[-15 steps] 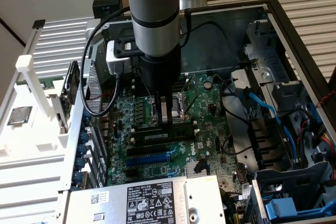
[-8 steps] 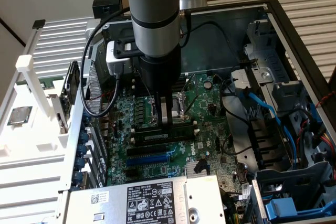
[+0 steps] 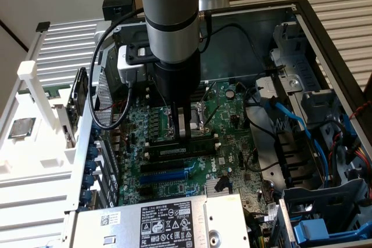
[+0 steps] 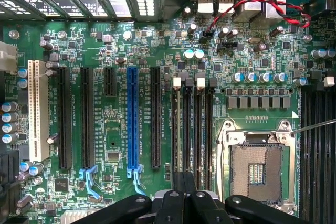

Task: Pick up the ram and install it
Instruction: 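Press down the ram until it locks into place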

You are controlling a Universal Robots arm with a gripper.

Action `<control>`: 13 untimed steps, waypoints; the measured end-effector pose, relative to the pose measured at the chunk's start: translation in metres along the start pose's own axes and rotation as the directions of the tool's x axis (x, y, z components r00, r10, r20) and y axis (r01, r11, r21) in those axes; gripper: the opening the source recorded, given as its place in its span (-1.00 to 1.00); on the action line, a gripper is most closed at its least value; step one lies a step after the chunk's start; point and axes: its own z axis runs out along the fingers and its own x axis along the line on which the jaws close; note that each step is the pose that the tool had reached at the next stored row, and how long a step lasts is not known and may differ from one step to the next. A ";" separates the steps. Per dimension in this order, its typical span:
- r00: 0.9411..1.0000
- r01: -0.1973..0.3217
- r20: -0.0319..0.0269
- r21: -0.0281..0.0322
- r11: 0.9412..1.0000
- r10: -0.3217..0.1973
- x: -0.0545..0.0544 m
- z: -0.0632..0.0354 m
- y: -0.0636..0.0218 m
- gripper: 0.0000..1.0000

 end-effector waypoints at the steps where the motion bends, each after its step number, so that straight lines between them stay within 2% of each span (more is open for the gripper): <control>1: 1.000 0.000 0.000 0.000 1.000 0.000 0.000 0.0000 0.0000 -0.80; 13: 1.000 0.000 0.000 0.001 1.000 0.000 0.000 0.0015 0.0001 -0.80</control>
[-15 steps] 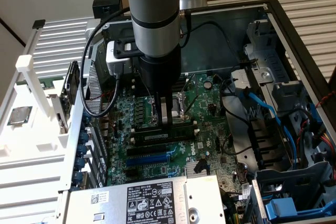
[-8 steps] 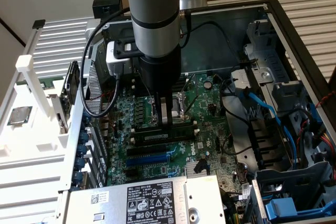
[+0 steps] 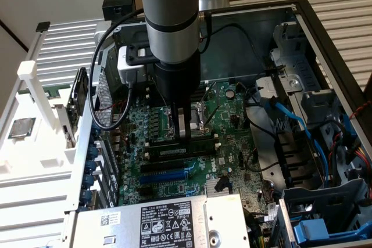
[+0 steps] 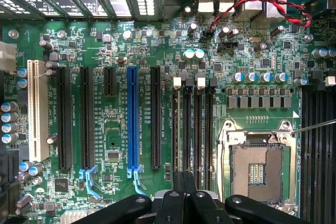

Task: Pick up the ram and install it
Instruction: 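Press down the ram until it locks into place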

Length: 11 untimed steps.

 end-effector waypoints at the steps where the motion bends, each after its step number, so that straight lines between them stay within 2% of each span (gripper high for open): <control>1: 1.000 0.000 0.000 0.000 1.000 0.000 0.000 0.0000 0.0000 -0.80; 11: 1.000 0.000 0.000 0.001 1.000 0.000 0.000 0.0000 0.0000 -0.80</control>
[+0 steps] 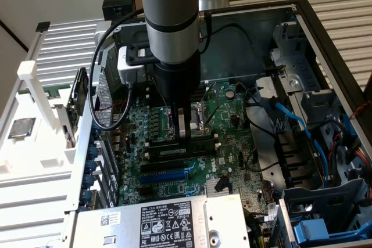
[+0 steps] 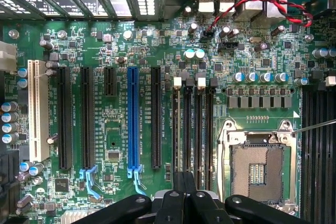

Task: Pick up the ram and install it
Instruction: 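Press down the ram until it locks into place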

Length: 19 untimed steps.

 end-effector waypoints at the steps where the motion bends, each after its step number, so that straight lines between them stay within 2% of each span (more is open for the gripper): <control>1: 1.000 0.000 0.000 0.000 1.000 0.000 0.000 0.0000 0.0000 -0.80; 19: 1.000 0.000 0.000 0.000 1.000 0.000 0.000 0.0011 0.0000 -0.80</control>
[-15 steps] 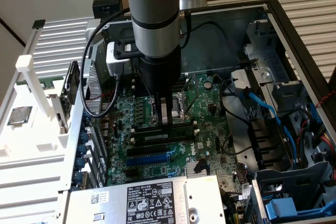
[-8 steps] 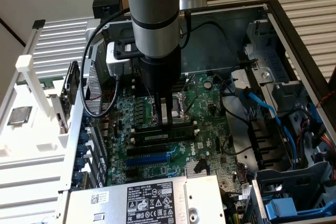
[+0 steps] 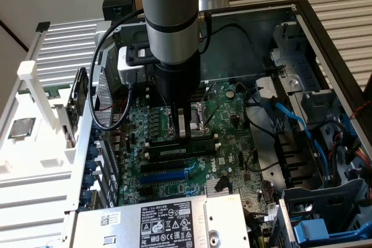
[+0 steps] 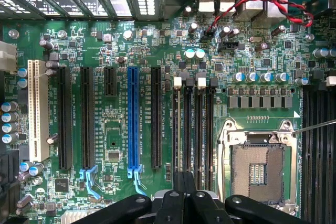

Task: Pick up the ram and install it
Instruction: 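Press down the ram until it locks into place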

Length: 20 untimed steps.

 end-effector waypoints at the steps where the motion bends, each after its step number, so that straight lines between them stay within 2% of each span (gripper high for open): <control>1: 1.000 0.000 0.000 0.000 1.000 0.000 0.000 0.0001 0.0000 -0.80; 20: 1.000 0.000 0.002 0.000 1.000 0.000 0.000 0.0007 0.0000 -0.80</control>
